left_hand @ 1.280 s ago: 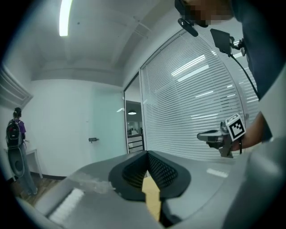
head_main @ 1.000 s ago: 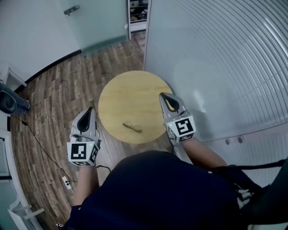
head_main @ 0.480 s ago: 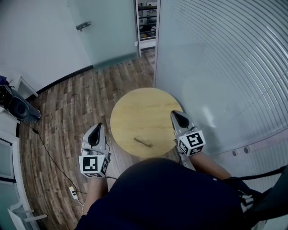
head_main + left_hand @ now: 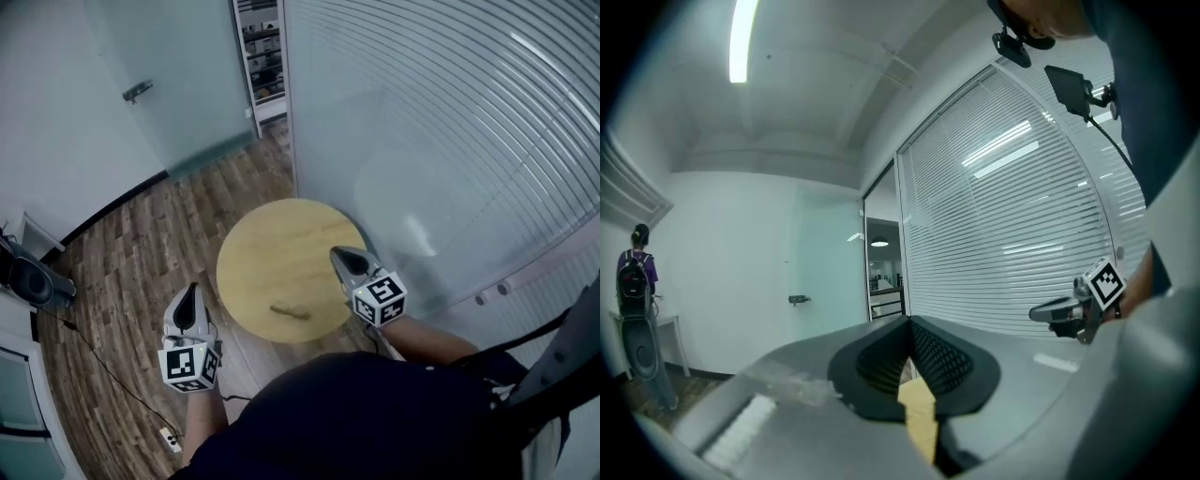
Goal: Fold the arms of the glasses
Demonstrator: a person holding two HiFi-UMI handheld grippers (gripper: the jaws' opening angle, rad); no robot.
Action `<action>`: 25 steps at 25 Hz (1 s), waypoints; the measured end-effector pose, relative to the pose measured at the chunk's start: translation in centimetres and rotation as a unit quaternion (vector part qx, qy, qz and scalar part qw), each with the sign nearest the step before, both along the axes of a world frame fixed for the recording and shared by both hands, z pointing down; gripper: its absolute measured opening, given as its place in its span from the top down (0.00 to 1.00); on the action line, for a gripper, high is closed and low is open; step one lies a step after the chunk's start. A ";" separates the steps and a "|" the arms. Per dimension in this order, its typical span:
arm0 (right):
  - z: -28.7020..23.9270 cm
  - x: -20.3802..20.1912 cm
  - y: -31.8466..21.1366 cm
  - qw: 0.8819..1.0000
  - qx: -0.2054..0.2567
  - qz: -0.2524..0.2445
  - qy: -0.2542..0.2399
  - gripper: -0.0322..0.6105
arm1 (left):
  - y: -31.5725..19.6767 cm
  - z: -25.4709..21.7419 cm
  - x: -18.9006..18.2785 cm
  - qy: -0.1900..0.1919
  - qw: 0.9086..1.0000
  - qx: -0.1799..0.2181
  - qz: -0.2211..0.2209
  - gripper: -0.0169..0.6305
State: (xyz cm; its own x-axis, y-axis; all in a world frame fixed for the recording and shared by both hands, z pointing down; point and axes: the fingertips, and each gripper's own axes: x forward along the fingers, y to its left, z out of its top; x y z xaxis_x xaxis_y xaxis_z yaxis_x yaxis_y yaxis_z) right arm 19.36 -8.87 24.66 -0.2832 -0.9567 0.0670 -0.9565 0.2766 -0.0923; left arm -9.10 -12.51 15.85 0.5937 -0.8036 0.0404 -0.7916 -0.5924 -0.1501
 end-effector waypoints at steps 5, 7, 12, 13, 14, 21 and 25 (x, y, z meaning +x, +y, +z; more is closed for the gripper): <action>-0.2 -0.3 1.1 1.000 -0.007 0.005 0.016 0.94 | -0.1 -0.9 -1.0 0.003 1.000 0.012 -0.001 0.97; -0.1 -0.1 1.6 1.000 -0.013 0.009 0.016 0.94 | 0.4 0.0 -1.1 -0.003 1.000 0.005 0.002 0.97; 0.8 0.7 2.8 1.000 -0.016 0.012 0.011 0.94 | 2.6 2.9 -1.0 -0.016 1.000 -0.014 0.003 0.97; 1.1 0.6 2.9 1.000 -0.015 0.009 0.012 0.94 | 2.8 3.5 -1.1 -0.015 1.000 -0.016 0.000 0.97; 1.1 0.5 3.0 1.000 -0.013 0.005 0.014 0.94 | 3.0 3.9 -1.2 -0.013 1.000 -0.017 -0.002 0.97; -4.1 2.7 4.3 1.000 0.001 0.017 0.016 0.94 | 4.3 -1.0 1.4 -0.009 1.000 -0.002 0.015 0.97; -3.5 6.3 3.7 0.997 0.018 0.063 0.027 0.94 | 1.8 -0.7 4.5 0.004 0.999 0.016 0.045 0.97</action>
